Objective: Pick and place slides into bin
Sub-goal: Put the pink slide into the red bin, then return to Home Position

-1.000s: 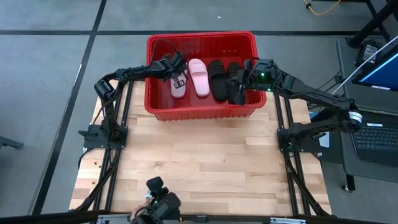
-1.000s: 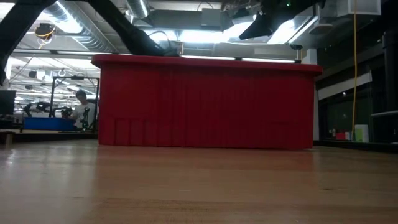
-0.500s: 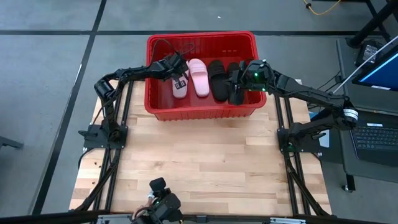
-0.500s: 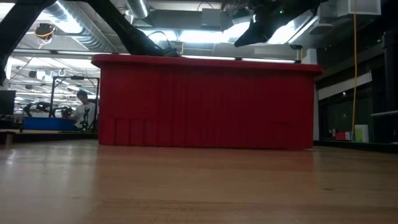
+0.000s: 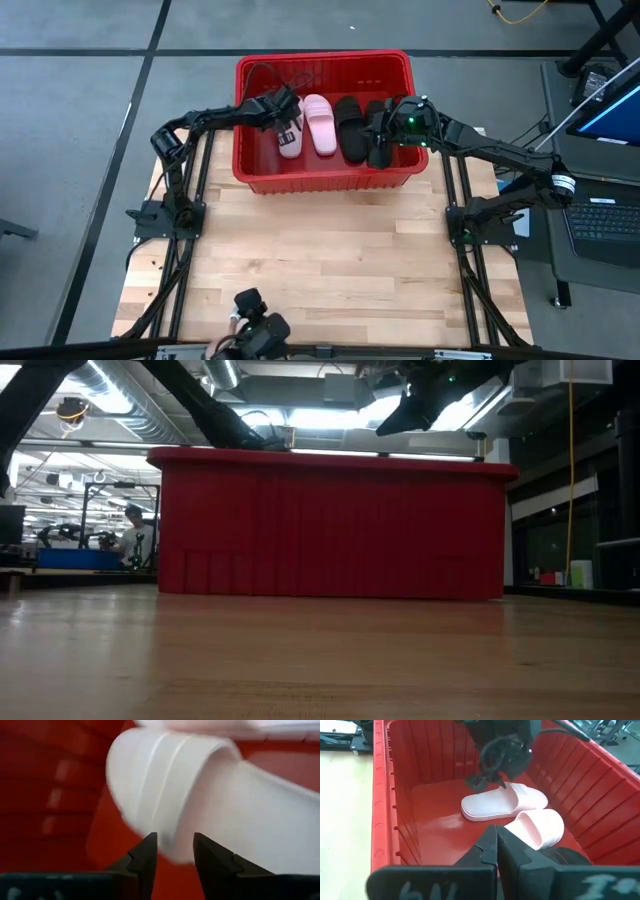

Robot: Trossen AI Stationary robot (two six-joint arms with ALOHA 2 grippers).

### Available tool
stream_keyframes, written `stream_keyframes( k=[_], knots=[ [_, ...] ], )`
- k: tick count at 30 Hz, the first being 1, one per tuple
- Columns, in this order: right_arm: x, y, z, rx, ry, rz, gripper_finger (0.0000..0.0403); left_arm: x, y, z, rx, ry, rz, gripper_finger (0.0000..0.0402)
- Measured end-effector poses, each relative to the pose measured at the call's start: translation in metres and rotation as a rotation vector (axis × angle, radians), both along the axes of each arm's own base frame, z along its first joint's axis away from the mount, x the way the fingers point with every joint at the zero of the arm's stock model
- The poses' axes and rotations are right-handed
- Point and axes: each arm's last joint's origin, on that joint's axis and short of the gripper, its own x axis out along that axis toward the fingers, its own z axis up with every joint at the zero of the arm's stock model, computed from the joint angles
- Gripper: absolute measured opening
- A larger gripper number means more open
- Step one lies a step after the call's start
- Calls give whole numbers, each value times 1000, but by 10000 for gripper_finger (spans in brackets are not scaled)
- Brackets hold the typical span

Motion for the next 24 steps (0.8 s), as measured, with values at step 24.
stream_keyframes(
  k=[24],
  knots=[
    [3,0,6,-19,-67,20,4,-55,-144,206,233,-554,-167,64]
  ],
)
